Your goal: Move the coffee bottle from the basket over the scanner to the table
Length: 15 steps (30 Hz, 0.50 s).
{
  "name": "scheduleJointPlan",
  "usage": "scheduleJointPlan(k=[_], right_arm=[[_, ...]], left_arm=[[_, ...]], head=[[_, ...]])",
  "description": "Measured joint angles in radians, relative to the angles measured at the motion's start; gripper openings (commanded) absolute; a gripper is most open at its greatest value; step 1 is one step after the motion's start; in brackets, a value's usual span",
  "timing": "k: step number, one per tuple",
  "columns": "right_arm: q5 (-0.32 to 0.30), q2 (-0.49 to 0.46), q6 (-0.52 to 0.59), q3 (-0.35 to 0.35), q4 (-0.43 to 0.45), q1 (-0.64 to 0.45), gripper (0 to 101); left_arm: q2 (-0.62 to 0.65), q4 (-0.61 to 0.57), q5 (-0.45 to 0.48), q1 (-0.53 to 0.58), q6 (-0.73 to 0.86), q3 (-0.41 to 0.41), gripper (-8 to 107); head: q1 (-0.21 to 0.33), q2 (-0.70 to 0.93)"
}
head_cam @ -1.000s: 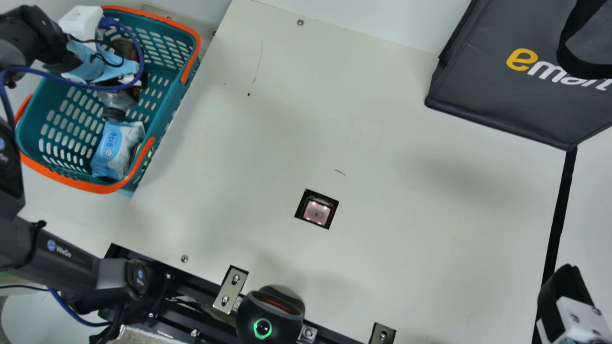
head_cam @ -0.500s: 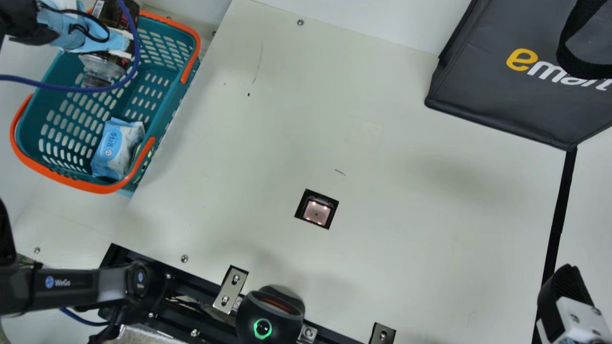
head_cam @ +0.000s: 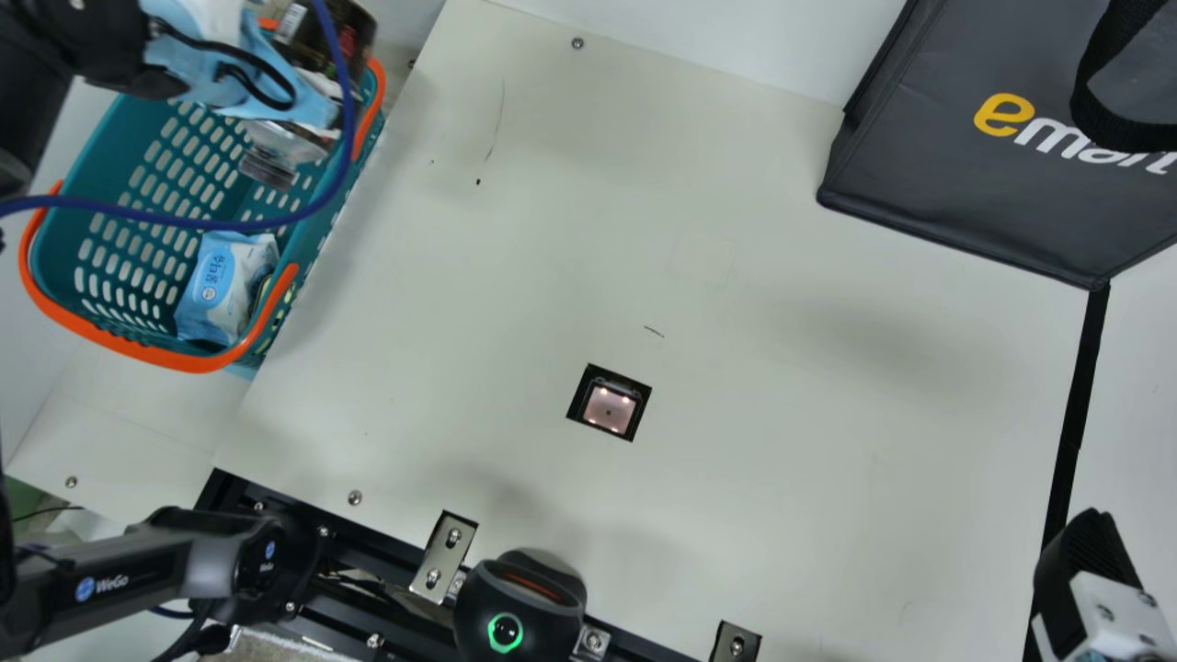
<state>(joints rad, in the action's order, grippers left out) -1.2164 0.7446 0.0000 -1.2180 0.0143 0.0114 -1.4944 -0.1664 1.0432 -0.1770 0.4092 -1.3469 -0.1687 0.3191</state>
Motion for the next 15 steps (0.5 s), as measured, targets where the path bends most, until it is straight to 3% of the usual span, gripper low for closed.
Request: scheduleJointPlan(k=[15], right_arm=[[0.001, 0.0, 0.0, 0.0, 0.0, 0.0, 95]], left_arm=[[-0.131, 0.063, -0.067, 0.256, -0.258, 0.018, -8]], head=[[0.0, 0.0]])
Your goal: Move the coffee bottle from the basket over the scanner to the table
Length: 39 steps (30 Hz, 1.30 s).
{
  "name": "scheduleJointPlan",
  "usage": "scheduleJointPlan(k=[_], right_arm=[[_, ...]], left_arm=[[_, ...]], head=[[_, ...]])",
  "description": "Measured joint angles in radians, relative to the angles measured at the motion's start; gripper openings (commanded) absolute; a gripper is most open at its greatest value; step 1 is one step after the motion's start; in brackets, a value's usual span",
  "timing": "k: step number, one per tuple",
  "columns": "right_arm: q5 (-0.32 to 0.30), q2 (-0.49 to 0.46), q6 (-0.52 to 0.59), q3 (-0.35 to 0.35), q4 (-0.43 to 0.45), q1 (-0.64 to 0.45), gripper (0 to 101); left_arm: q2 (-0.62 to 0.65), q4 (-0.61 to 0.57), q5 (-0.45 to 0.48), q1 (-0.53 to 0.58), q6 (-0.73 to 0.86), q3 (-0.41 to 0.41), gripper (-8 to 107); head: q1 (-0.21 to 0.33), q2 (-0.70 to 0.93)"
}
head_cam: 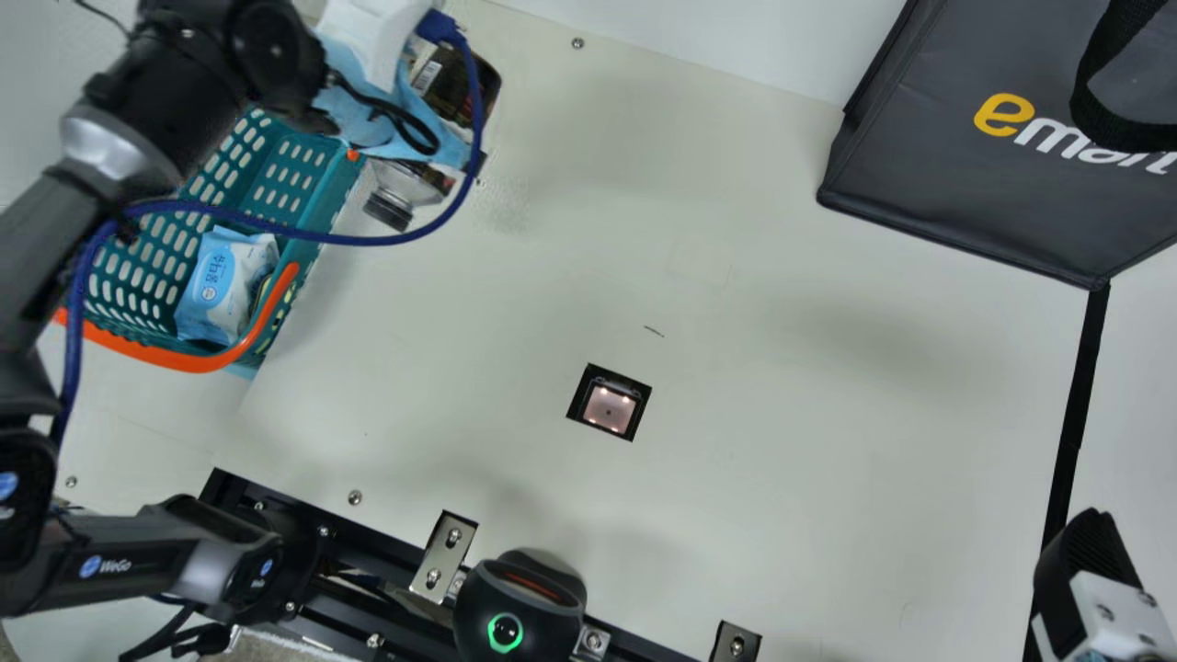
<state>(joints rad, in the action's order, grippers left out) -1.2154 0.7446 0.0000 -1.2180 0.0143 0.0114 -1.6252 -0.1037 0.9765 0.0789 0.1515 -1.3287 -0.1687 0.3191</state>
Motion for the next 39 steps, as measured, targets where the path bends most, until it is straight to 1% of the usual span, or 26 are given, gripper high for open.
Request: scheduleJointPlan(k=[8, 21, 27, 39], right_arm=[[0.0, 0.0, 0.0, 0.0, 0.0, 0.0, 95], [0.0, 0.0, 0.0, 0.0, 0.0, 0.0, 95], [0.0, 0.0, 0.0, 0.0, 0.0, 0.0, 95], [-0.001, 0.0, 0.0, 0.0, 0.0, 0.0, 95]], left_arm=[[-0.112, 0.014, -0.052, 0.04, -0.091, -0.003, -8], [-0.226, -0.003, -0.174, 0.061, -0.132, 0.026, -8], [-0.258, -0.01, -0.192, 0.063, -0.129, 0.03, 12], [-0.269, -0.017, -0.2, 0.059, -0.119, 0.037, 52]], head=[[0.0, 0.0], [0.0, 0.0], [0.002, 0.0], [0.002, 0.0]])
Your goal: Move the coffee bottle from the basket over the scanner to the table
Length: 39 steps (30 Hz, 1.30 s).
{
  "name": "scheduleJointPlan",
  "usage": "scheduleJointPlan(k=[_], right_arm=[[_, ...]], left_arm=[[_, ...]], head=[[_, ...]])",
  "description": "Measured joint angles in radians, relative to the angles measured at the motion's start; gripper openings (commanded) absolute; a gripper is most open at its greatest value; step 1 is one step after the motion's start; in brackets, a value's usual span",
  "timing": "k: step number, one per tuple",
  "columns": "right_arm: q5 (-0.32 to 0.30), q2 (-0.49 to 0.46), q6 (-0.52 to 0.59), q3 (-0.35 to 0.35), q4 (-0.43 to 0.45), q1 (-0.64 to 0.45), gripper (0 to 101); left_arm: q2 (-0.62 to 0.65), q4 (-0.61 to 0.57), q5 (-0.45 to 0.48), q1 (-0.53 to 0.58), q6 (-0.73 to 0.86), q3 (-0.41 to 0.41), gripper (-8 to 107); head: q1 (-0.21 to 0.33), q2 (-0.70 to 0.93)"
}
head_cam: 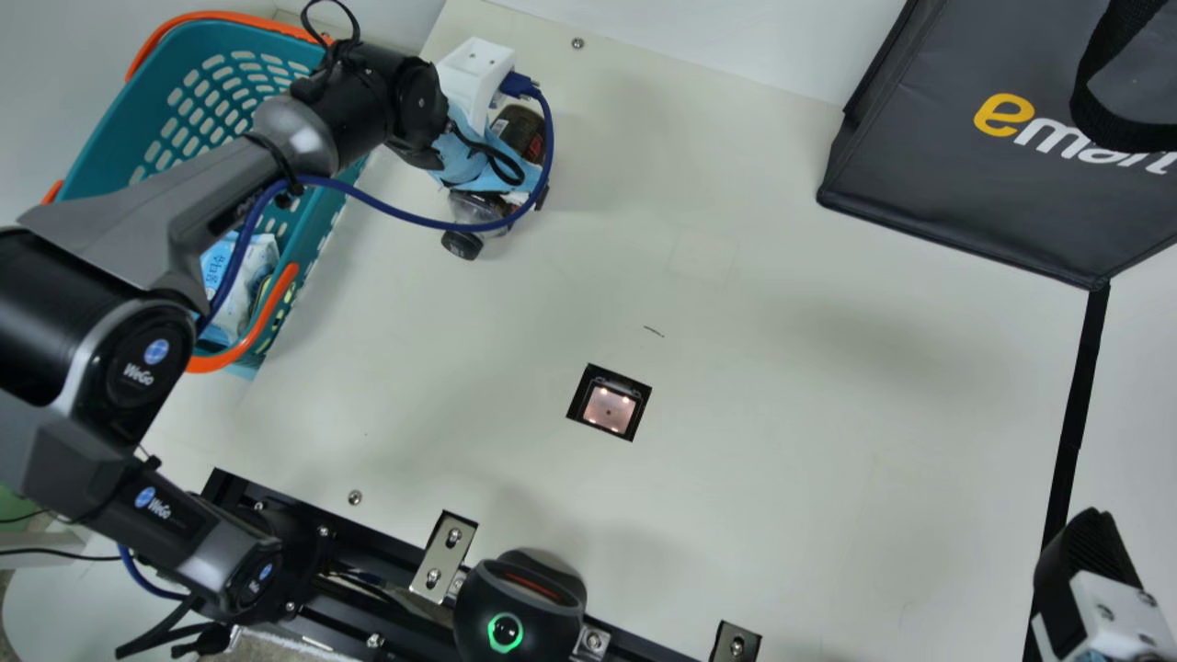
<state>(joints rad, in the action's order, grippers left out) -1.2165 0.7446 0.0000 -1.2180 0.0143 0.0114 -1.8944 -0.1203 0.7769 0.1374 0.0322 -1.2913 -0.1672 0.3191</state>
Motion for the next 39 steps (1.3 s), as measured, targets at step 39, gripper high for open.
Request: scheduleJointPlan(k=[39], right_arm=[[0.001, 0.0, 0.0, 0.0, 0.0, 0.0, 95]], left_arm=[[0.395, -0.108, -0.07, -0.055, 0.19, 0.336, 90]], head=[[-0.002, -0.002]])
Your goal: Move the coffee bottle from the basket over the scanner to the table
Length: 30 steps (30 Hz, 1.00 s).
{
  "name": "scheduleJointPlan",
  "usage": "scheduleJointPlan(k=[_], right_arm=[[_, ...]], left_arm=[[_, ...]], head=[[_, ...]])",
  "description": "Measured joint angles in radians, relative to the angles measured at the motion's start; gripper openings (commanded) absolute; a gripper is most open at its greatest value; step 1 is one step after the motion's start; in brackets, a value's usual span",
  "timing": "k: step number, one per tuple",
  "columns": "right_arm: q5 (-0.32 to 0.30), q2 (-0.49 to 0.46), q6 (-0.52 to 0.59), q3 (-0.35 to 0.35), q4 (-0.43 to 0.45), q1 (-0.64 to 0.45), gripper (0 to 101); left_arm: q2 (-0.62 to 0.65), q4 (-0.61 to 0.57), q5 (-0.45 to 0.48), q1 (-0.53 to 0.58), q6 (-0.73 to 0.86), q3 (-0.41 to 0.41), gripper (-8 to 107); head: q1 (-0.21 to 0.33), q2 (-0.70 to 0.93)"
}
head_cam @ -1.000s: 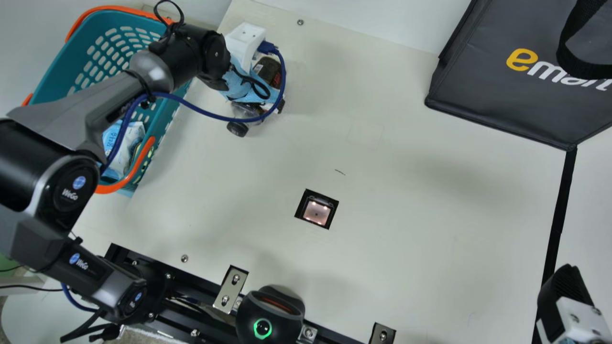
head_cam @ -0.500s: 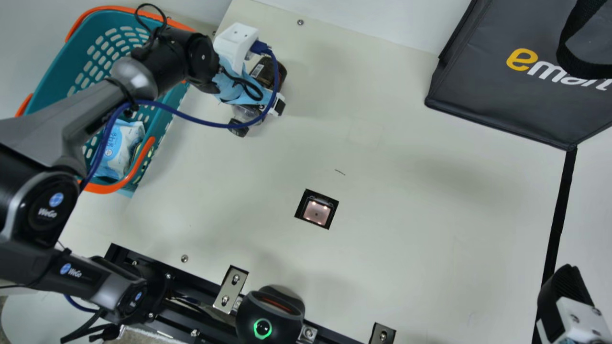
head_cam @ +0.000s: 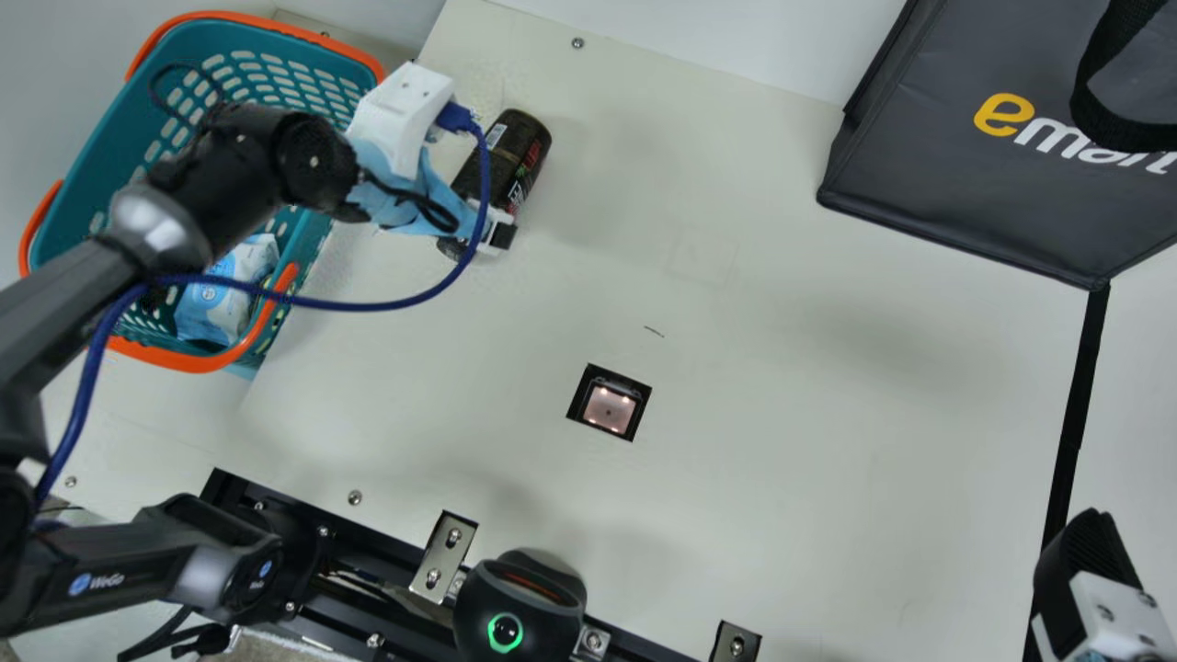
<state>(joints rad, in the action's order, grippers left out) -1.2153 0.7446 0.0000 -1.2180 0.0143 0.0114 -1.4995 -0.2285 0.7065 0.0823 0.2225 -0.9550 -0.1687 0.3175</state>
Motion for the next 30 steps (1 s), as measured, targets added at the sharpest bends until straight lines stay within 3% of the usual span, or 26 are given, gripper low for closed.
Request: scheduleJointPlan(k=[10, 26, 30], right_arm=[[0.001, 0.0, 0.0, 0.0, 0.0, 0.0, 95], [0.001, 0.0, 0.0, 0.0, 0.0, 0.0, 95], [0.001, 0.0, 0.0, 0.0, 0.0, 0.0, 95]], left_arm=[[0.129, -0.045, -0.047, -0.006, 0.065, 0.136, 90], [0.093, -0.106, -0.323, 0.039, 0.111, 0.29, 90], [0.076, -0.12, -0.366, 0.043, 0.118, 0.301, 63]], head=[[0.0, 0.002], [0.0, 0.0], [0.0, 0.0]])
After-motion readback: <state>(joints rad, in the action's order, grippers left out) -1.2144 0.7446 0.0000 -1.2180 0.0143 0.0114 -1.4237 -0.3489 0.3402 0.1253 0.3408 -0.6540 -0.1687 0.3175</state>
